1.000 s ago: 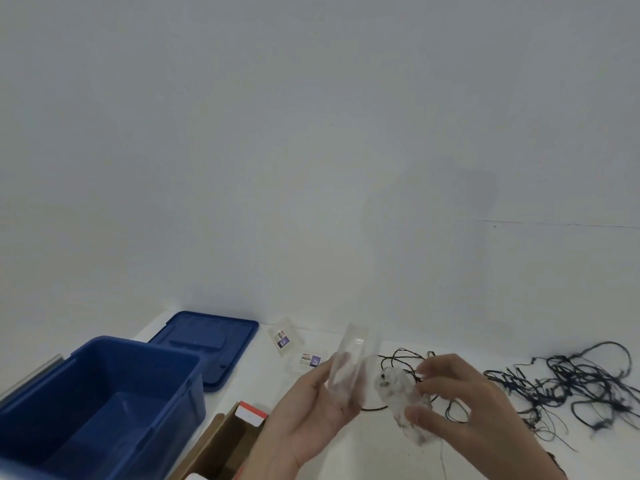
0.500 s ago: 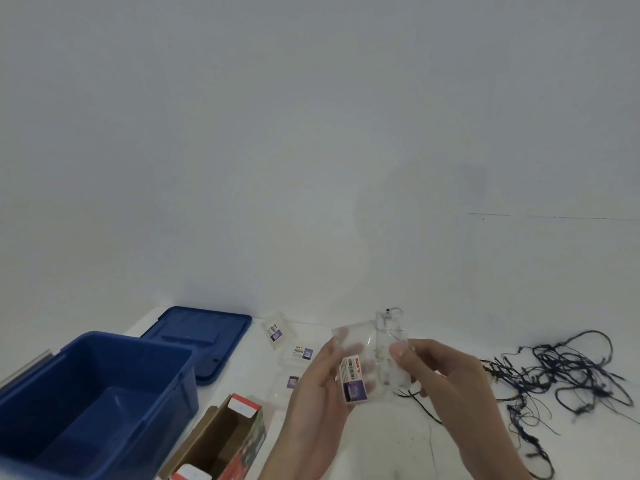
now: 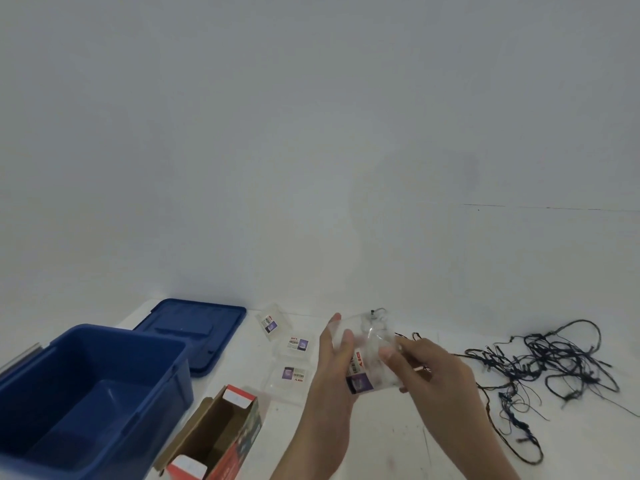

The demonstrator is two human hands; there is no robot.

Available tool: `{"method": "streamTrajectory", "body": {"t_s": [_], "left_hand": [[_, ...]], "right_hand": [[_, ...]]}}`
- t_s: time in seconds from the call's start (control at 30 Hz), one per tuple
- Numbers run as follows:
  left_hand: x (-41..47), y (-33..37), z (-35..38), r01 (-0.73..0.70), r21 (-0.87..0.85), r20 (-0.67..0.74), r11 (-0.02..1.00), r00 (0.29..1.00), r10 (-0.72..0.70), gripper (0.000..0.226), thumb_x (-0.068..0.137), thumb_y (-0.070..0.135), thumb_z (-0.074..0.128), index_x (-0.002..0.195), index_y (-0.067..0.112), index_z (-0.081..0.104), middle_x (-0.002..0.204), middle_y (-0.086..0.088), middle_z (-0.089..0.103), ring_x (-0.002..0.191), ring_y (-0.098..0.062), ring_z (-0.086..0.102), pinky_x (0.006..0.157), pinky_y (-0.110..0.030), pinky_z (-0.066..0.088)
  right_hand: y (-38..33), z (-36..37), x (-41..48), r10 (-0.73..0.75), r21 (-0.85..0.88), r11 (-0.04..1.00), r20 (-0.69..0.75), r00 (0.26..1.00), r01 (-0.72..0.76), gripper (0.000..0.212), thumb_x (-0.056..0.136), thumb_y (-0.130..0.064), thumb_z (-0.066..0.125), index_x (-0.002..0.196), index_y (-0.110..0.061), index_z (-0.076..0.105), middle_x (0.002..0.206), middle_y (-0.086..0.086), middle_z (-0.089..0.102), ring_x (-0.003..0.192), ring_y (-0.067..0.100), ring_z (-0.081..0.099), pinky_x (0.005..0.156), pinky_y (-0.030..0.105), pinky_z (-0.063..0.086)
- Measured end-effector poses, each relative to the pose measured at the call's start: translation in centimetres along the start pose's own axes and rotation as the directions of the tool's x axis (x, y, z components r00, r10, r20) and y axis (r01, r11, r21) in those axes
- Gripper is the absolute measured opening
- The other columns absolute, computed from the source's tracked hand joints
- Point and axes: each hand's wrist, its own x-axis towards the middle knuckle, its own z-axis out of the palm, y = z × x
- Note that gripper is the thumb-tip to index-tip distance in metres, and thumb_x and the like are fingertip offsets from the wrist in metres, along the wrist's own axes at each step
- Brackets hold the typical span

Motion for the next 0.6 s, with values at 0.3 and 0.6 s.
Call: {"method": "streamTrajectory", "body": {"t_s": [0.3, 0.6], "left_hand": [[0.0, 0.2, 0.3, -0.01, 0.064, 0.004, 0.998, 1.0, 0.01, 0.034, 0.095, 0.035, 0.042, 0.128, 0.041, 0.044, 0.113, 0.007, 0.069, 0.1, -0.014, 0.067, 0.082, -0.034, 0.053], [-0.2, 0.2, 0.4, 0.004, 0.01, 0.057, 1.0, 0.998, -0.004, 0.038, 0.095, 0.033, 0.041, 0.132, 0.029, 0.044, 0.107, -0.002, 0.069, 0.089, -0.014, 0.067, 0.078, -0.031, 0.053]], "right_hand": [[0.6, 1.1, -0.8, -0.094, 0.136, 0.985, -0.082, 0.992, 0.105, 0.009, 0.082, -0.03, 0.066, 0.085, -0.037, 0.063, 0.081, -0.009, 0.064, 0.071, 0.008, 0.059, 0.066, 0.011, 0.045], [0.3, 1.8, -1.9, -0.034, 0.118, 0.992, -0.062, 0.998, 0.041, 0.017, 0.077, -0.051, 0.051, 0.081, -0.058, 0.066, 0.095, -0.008, 0.046, 0.079, 0.0, 0.046, 0.066, 0.005, 0.034]]}}
